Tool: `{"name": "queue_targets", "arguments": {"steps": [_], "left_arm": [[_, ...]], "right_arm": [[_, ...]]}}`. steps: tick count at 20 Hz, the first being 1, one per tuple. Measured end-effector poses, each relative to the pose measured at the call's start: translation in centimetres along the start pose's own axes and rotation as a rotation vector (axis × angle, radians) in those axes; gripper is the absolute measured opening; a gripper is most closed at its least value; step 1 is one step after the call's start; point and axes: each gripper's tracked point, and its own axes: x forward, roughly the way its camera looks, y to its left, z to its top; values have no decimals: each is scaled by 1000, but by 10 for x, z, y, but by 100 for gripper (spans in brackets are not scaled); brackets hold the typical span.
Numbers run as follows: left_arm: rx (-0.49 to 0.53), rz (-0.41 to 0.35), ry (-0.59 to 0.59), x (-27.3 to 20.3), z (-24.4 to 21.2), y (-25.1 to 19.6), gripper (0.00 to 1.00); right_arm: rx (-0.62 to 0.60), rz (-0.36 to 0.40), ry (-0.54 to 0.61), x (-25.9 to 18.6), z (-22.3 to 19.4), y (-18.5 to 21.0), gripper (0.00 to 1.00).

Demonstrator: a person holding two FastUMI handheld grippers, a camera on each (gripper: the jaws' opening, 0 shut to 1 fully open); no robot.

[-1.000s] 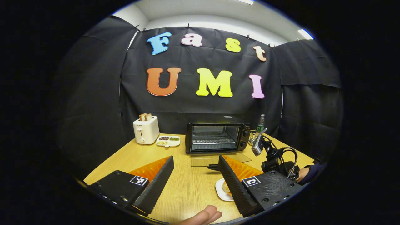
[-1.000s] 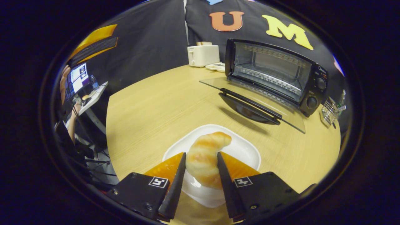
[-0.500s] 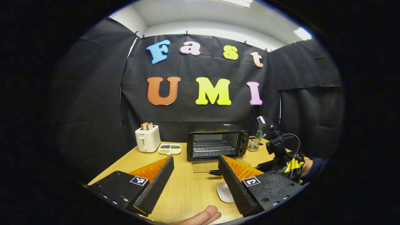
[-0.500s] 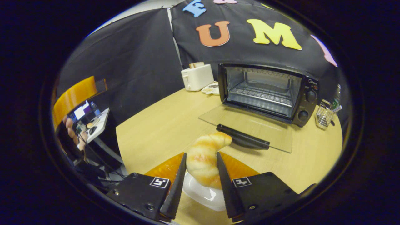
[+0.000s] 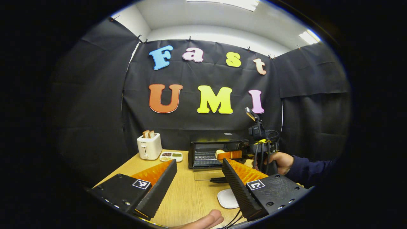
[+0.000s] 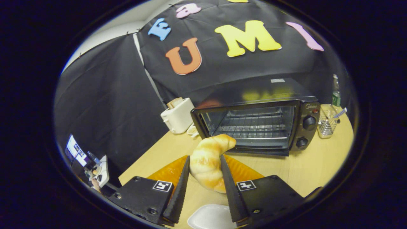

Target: Open the electric oven with the left hand, put the food in, and close the electric oven.

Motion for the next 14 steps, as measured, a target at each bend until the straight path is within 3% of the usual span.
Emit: {"name": "queue_targets", "arguments": {"steps": [3,7,14], "left_arm": [[-12,-35,-8,-5,5,-8,94],[0,-35,0,2,1,-3,94],[-5,-24,58,17,-19,4,94]], "right_arm": [[139,-33,-20,29,13,-24,60],[262,-81,-205,59,44,-48,60],[257,-253,-308,112,65,-97,58]]}}
